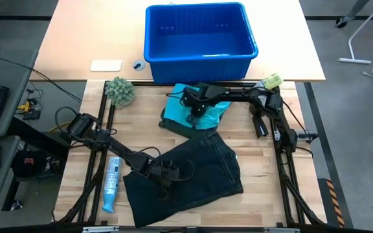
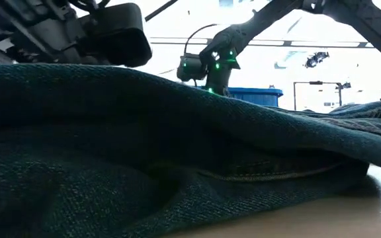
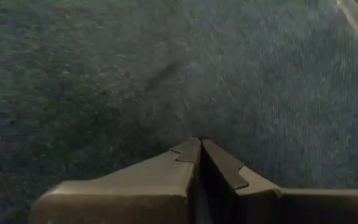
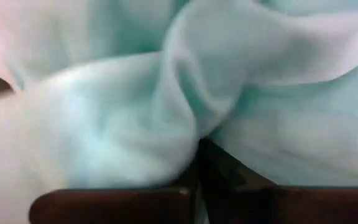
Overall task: Fold laundry
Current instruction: Fold the black pants
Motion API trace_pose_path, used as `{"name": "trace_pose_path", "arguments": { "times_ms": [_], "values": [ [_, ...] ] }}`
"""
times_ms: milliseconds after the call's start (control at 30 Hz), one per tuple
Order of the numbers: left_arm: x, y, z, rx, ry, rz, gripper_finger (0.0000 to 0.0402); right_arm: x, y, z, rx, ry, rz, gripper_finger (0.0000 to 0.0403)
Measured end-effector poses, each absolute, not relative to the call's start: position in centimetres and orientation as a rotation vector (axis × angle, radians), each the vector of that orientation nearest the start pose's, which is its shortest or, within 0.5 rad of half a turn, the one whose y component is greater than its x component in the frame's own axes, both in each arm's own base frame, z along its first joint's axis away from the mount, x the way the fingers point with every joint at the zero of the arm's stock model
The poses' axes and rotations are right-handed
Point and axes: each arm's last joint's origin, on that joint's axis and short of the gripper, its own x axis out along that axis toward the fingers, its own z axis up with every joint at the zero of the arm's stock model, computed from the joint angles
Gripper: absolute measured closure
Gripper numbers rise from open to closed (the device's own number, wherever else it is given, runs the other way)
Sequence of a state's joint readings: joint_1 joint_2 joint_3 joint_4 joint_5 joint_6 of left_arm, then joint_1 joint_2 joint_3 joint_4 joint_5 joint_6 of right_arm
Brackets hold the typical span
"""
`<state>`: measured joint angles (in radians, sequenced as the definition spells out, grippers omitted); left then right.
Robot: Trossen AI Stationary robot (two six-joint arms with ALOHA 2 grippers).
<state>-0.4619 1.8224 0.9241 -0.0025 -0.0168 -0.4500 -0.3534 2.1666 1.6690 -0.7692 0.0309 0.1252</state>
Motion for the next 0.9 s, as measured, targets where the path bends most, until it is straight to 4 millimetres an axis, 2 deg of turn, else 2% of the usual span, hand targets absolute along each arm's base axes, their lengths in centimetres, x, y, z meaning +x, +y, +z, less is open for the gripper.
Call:
{"name": "trace_pose_path", "arguments": {
  "times_ms": [133,333,433,500,633,733,833,900],
  "values": [
    [31.4,-14.3,13.7,-0.253,0.941,-0.159,0.0402,41.8,-15.5,21.2,0.296,1.127,-0.405,0.0403],
    [32.7,-11.3,16.3,-0.182,0.827,0.000,0.0402,41.3,-15.1,26.5,0.307,1.154,-0.384,0.0403],
    [32.6,-9.9,17.6,-0.202,0.853,0.039,0.0402,40.4,-13.2,29.0,0.333,1.209,-0.295,0.0403],
    [32.0,-9.6,19.1,-0.249,0.864,0.064,0.0402,39.5,-11.3,29.7,0.329,1.301,-0.238,0.0403],
    [28.9,-11.3,22.2,-0.287,0.804,0.182,0.0402,38.1,-7.0,30.1,0.278,1.495,-0.148,0.0403],
    [25.8,-13.6,23.4,-0.420,0.698,0.348,0.0402,38.2,-3.4,30.3,0.280,1.527,-0.075,0.0403],
    [22.9,-16.6,23.0,-0.633,0.557,0.450,0.0402,38.7,-0.4,29.9,0.270,1.513,-0.044,0.0403],
    [21.6,-18.6,22.0,-0.744,0.519,0.472,0.0402,38.7,1.0,28.7,0.281,1.537,-0.044,0.0403]
  ]
}}
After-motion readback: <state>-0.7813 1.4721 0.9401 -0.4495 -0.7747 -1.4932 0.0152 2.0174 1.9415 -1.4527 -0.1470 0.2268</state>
